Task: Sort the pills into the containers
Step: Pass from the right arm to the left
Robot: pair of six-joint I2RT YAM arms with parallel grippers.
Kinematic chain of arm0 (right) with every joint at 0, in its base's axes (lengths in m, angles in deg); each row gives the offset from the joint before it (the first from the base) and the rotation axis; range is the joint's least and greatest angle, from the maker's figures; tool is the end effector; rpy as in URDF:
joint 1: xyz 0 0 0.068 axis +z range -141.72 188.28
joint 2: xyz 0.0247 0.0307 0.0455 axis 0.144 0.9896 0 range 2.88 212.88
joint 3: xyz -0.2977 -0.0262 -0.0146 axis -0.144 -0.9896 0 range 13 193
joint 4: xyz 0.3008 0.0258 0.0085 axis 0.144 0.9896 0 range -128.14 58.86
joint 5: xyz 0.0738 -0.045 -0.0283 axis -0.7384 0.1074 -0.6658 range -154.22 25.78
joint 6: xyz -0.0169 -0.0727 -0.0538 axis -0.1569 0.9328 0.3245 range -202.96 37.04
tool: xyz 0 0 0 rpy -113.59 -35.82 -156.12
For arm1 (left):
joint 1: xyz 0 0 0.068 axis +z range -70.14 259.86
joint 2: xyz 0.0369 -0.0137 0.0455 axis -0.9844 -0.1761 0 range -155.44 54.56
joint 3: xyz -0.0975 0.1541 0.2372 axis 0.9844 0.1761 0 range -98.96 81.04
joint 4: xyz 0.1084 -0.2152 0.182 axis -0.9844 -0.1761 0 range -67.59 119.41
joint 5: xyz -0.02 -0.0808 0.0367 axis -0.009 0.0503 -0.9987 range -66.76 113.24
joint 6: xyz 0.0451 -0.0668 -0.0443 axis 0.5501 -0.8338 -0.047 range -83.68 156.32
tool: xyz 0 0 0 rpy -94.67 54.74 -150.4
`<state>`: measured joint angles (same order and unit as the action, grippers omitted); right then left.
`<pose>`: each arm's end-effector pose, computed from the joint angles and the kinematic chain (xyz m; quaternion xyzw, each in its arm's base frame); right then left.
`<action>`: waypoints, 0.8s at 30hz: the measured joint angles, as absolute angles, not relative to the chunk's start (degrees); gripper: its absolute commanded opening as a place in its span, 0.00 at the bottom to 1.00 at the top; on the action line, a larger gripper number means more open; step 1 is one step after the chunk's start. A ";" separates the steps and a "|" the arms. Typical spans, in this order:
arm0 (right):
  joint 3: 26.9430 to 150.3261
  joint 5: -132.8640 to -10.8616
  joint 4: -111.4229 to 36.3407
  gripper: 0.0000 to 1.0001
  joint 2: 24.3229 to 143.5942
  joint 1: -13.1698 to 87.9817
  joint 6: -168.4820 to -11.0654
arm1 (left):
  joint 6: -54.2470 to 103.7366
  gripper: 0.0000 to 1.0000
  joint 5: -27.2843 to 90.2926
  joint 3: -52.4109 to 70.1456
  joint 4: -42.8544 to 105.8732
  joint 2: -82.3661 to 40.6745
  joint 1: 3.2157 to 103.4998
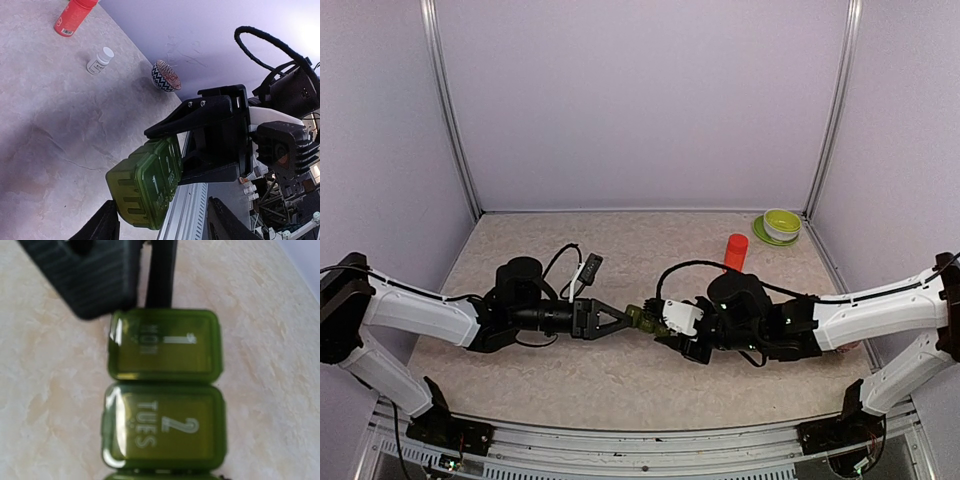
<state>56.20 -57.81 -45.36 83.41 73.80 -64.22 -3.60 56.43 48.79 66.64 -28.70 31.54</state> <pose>0.1626 0.3353 0.1955 -0.5597 0.6603 0.1534 0.4766 0.2007 -0.2934 0.1826 0.2309 0.7392 -0.5731 0.2682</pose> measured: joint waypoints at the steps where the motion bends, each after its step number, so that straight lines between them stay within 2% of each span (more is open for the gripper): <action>1: 56.07 -57.72 -45.36 0.33 83.30 73.88 -64.17 | -3.84 0.58 56.56 48.79 66.70 -28.97 31.52; 4: 55.59 -57.48 -45.43 0.32 82.54 73.93 -64.13 | -4.34 0.55 56.98 48.74 67.29 -29.51 31.52; 10: 54.98 -56.87 -45.93 0.32 81.64 74.60 -64.04 | -5.50 0.56 57.31 48.72 68.85 -30.30 31.52; 14: 54.47 -56.60 -46.45 0.32 81.60 75.13 -63.89 | -6.02 0.54 57.29 48.72 69.26 -30.87 31.52; 22: 54.30 -56.23 -46.76 0.33 81.60 75.74 -63.87 | -7.38 0.42 57.59 48.63 71.32 -32.35 31.52; 24: 54.30 -56.19 -46.91 0.33 81.60 75.76 -63.89 | -7.60 0.37 57.74 48.63 71.67 -32.57 31.52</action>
<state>54.30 -56.19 -46.91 81.60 75.76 -63.89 -7.60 57.74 48.63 71.67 -32.57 31.52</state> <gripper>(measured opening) 0.418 0.427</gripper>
